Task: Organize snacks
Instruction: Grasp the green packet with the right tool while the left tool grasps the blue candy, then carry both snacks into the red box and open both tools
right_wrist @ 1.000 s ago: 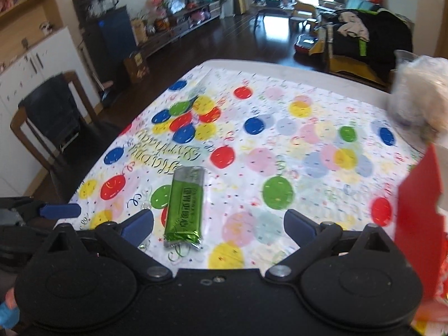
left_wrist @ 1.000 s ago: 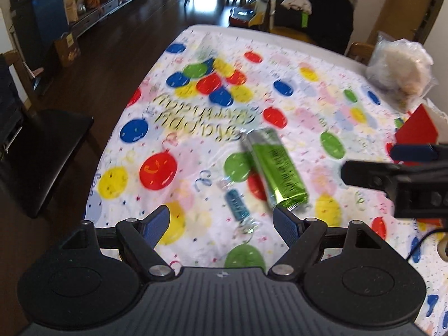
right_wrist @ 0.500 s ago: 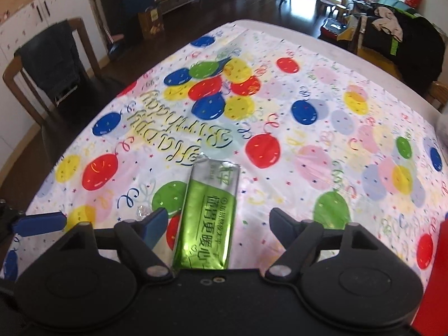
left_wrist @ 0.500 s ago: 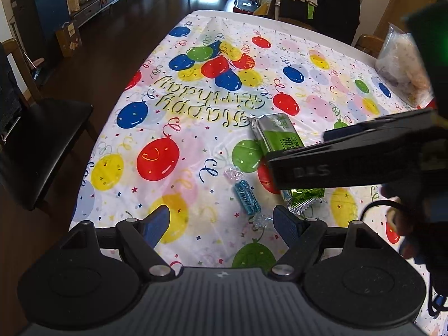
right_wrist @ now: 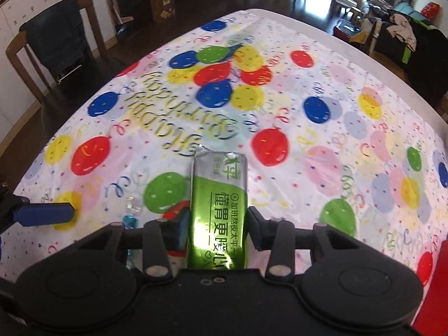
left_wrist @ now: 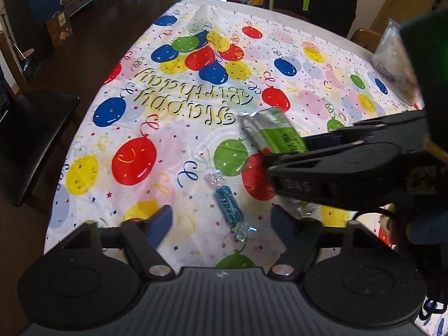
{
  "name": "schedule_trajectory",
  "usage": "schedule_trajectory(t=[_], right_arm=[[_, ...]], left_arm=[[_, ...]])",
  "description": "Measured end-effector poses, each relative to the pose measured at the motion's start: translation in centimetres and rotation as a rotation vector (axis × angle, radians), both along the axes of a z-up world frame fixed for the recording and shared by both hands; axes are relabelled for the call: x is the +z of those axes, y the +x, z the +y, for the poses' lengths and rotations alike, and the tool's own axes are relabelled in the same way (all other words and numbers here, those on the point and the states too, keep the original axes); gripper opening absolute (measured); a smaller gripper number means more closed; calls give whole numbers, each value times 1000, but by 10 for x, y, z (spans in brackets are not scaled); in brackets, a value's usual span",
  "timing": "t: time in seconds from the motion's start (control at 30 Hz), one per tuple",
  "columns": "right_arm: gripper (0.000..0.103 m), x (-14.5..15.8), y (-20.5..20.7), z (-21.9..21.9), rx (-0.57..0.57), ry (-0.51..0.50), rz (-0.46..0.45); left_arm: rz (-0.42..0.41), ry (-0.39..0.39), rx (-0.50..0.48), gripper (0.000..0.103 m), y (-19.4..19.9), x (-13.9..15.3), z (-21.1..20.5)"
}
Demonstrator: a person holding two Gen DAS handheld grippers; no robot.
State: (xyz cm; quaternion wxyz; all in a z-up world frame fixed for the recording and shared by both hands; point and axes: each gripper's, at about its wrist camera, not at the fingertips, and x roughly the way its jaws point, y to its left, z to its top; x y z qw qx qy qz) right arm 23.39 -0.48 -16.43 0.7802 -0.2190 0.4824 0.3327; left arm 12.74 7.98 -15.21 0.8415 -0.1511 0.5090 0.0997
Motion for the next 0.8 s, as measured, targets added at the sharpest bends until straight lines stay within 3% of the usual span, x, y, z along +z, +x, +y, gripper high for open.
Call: schedule_trajectory(t=[0.13,0.23,0.33,0.37,0.8], right_arm=[[40,4,9,-17,-53,16,9],[40,8,11,-28,-77,26,6],[40,13,10,-40,-96,38,0],[40,15,9,-43,-101,43,-3],[40,61,-15,-115,-193,161,-13]], left_arm=[[28,-7,4,52,8,-6,0],[31,10,1,39,11,-7,-2],[36,21,-1,23,14,-7,-3],[42,23,-2,13,15,-7,-3],[12,-3,-5,12,8,19,-10]])
